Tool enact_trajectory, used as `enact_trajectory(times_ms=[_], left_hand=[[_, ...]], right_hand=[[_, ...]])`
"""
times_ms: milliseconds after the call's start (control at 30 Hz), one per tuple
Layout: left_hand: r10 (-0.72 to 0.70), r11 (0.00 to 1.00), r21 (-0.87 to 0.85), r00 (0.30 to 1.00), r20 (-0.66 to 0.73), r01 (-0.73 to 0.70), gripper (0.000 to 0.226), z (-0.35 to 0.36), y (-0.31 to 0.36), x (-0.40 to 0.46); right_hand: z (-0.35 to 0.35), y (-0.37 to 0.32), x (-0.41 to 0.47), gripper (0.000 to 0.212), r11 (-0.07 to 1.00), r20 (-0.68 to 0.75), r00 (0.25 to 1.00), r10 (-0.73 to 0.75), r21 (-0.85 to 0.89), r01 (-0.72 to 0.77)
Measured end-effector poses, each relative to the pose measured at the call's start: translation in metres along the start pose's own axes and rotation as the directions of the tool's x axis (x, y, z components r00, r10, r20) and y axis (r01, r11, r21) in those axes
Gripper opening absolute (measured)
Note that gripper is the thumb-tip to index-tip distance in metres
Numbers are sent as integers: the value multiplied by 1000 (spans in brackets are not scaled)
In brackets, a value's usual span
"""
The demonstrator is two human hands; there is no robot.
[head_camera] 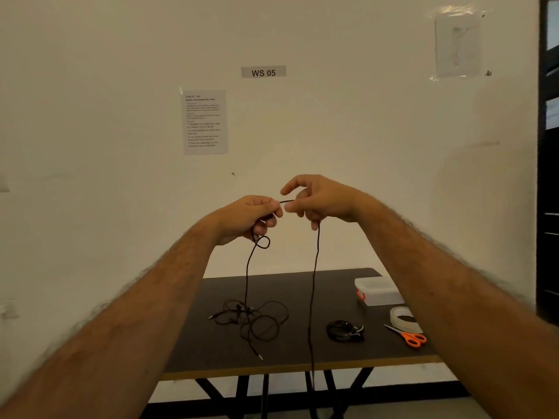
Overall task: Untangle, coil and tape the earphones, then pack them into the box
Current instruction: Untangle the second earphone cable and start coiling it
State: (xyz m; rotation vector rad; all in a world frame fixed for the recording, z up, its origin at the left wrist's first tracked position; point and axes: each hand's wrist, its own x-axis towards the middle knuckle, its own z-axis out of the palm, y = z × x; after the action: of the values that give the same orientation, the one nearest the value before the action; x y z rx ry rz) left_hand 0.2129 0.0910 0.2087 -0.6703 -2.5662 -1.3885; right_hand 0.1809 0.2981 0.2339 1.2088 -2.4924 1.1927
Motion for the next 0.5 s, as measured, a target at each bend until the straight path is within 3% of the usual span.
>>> enact_trajectory(times_ms=[167, 233, 367, 500], left_hand=[[-12, 994, -109, 999, 42, 16, 31, 5, -1, -2], [-17, 987, -159, 998, 53, 26, 32, 3, -4, -3], [-110, 970, -210, 991, 78, 124, 36, 3, -3, -3], [-224, 930, -252, 956, 188, 268, 37, 5, -3, -2]], right_hand=[[0, -5, 0, 12, 972, -135, 978, -160, -192, 133], [-3, -5, -3, 9, 968, -123, 977, -172, -208, 144], [1, -5, -7, 8, 975, -59, 982, -181, -140, 171], [5, -5, -7, 8, 983, -4, 983, -185, -5, 185]])
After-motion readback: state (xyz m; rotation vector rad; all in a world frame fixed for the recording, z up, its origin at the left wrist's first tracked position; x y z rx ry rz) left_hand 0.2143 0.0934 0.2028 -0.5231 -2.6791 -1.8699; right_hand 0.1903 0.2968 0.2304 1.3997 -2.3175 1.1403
